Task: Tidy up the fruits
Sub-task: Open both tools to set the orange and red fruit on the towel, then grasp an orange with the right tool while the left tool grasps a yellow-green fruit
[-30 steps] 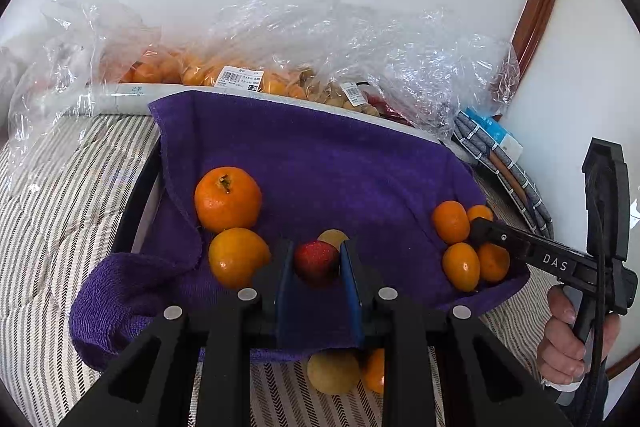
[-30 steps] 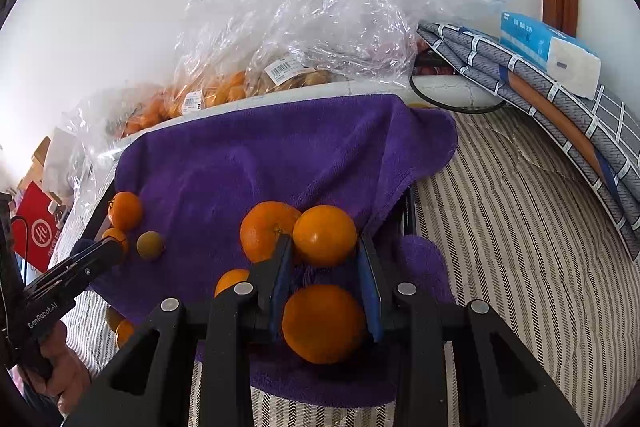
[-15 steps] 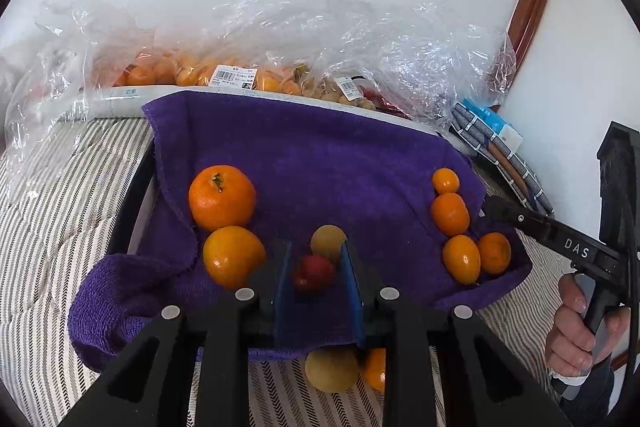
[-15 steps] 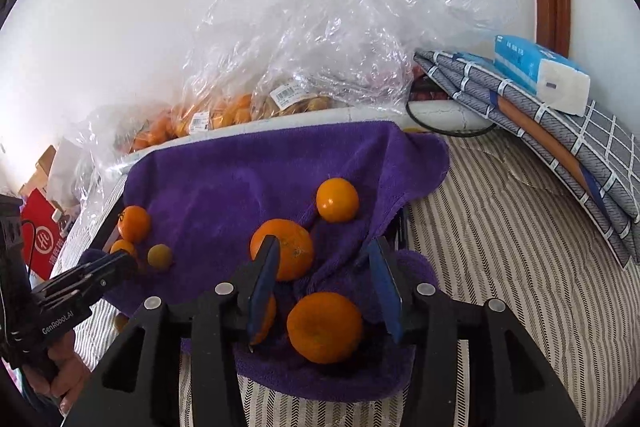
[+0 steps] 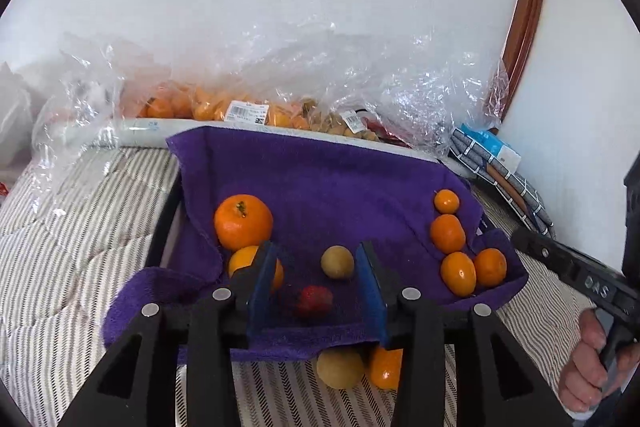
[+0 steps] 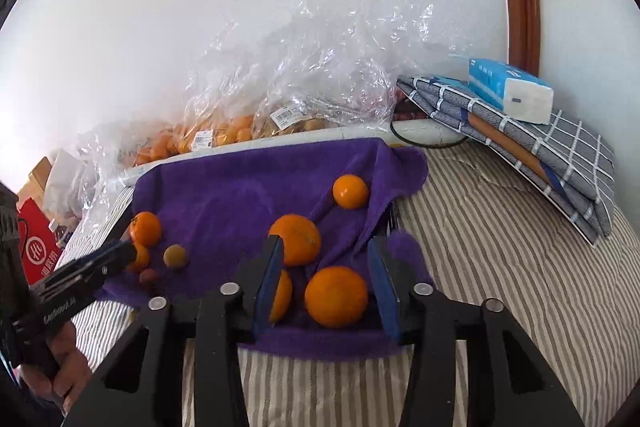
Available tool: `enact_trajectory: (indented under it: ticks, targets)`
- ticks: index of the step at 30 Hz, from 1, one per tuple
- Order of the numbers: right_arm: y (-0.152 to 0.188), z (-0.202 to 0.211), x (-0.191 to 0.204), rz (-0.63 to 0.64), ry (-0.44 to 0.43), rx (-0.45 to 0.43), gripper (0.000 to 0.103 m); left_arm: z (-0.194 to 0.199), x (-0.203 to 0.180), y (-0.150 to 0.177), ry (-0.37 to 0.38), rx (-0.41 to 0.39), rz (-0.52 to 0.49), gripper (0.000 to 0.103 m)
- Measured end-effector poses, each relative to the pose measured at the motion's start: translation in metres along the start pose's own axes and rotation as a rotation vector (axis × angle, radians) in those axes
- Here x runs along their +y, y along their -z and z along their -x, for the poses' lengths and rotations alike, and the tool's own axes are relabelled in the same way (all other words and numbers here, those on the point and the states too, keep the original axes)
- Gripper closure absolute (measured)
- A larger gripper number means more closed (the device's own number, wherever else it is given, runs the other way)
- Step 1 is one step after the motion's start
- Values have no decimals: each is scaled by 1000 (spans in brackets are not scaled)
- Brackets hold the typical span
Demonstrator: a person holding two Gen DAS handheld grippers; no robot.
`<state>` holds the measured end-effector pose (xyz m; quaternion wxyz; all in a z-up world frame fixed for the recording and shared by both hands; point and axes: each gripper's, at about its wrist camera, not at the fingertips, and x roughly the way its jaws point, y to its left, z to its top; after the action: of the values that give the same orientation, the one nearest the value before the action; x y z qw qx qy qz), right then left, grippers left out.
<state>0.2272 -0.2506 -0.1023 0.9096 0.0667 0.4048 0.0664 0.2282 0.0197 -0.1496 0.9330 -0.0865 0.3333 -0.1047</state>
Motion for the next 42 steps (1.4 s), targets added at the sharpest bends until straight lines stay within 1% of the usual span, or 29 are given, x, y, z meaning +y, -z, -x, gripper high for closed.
enact_trajectory:
  ticks: [3,5,6,11,13,15,16,20,23,24,26,27,32,36,40,42]
  targets:
    - [11,16,11,36,6,11,64,11,3,2,12,-11,18,62]
    - [19,27,21,73,19,28,70,18,4,6,34,-5,38,62]
    - [23,31,24,82,16,34,71,21,4,9,34,-2,38,62]
    - [40,41,41,109,12,42,71,47,8,27,-13,0,-4,62]
    - [47,40,48,105,13,36,70,55,17,34,-37,24,5,61]
    - [54,37,54,88,10,36,70,60,32,39,-33,73,48,61]
    - [56,35,56,82,7,43,70,62,40,41,-47,91,71,61]
    - [62,25,64,54,-5,66,70,76,68,48,-109,94,147,61]
    - [63,18,71,40,-8,97,70,83,86,52,-138,91,205,61]
    - [64,15,75,38,-19,118,70,86,91,53,-131,88,229,61]
    - [65,11,83,50,-38,142,77,88,99,55,-120,83,265,61]
    - [65,10,88,62,-41,148,78,88,101,55,-124,86,275,61]
    - [66,3,110,114,-79,163,78,83,101,55,-111,113,277,61]
    - [62,-5,122,128,-100,164,78,82,97,55,-92,115,267,60]
    - [60,-17,128,134,-89,182,78,83,96,54,-75,109,273,58]
    - [60,-22,129,138,-96,190,74,82,97,54,-66,115,281,58]
